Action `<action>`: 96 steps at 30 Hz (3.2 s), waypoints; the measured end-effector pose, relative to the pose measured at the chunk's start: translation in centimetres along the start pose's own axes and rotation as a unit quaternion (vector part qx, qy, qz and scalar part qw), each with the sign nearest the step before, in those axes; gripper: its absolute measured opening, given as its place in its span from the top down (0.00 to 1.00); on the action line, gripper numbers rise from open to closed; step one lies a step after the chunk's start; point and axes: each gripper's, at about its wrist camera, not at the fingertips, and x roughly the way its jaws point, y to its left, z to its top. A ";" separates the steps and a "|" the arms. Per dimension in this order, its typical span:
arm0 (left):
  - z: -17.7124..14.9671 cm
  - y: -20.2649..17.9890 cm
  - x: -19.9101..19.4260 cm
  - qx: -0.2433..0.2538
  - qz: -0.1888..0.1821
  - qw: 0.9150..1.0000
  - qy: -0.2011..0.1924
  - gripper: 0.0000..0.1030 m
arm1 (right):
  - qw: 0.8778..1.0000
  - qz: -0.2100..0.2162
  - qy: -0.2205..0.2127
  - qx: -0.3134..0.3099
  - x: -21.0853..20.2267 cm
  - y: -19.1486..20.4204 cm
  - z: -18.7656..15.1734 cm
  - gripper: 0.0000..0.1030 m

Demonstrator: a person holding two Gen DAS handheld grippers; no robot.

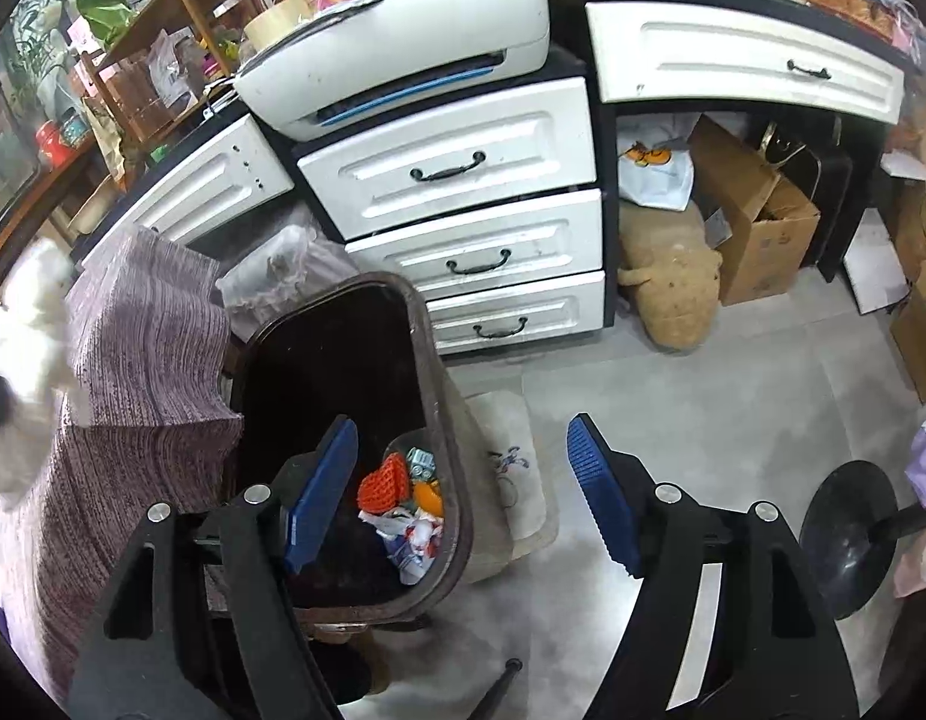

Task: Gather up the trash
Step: 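Lower the white tissue into the bin and open the left tool, then withdraw both open tools from the bin back to the table, then grasp the yellow foam fruit net with the right tool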

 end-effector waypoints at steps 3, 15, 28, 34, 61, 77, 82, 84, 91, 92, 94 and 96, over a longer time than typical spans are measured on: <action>-0.5 -0.3 1.7 0.002 0.008 1.000 0.015 0.85 | 1.000 0.001 -0.004 0.003 -0.6 -0.5 0.1 0.29; -2.3 -1.3 6.8 0.016 0.040 0.997 0.069 0.79 | 1.000 0.005 -0.015 0.005 -2.1 -1.4 0.4 0.29; -3.3 -2.5 6.8 0.051 0.059 0.995 0.061 0.21 | 1.000 0.004 -0.011 0.018 -1.7 -2.2 0.5 0.29; -2.6 -2.4 2.8 0.058 0.040 0.997 0.032 0.13 | 1.000 0.016 -0.013 0.006 -1.5 -0.6 0.8 0.29; -3.4 16.8 -15.1 -0.096 0.158 0.980 -0.073 0.06 | 0.951 0.222 0.008 -0.215 -3.1 26.1 1.9 0.19; -6.8 30.1 -21.7 -0.214 0.298 0.927 -0.070 0.06 | 0.893 0.296 0.075 -0.331 -1.3 46.1 -3.3 0.19; -7.0 32.0 -22.8 -0.237 0.316 0.916 -0.074 0.06 | 0.891 0.286 0.081 -0.342 0.2 50.0 -3.6 0.19; -7.0 32.5 -22.8 -0.242 0.315 0.915 -0.074 0.06 | 0.891 0.281 0.080 -0.348 0.7 51.4 -3.5 0.19; -7.1 33.5 -22.1 -0.259 0.307 0.913 -0.067 0.06 | 0.891 0.247 0.079 -0.372 3.5 55.4 -3.8 0.19; -7.2 33.6 -22.0 -0.260 0.306 0.913 -0.066 0.06 | 0.892 0.243 0.080 -0.372 3.9 55.7 -3.8 0.19; -7.2 33.6 -21.9 -0.260 0.304 0.914 -0.065 0.06 | 0.893 0.233 0.080 -0.376 4.6 56.1 -3.9 0.29; -7.3 33.7 -21.6 -0.260 0.300 0.916 -0.062 0.06 | 0.893 0.228 0.091 -0.377 5.3 56.0 -4.0 0.53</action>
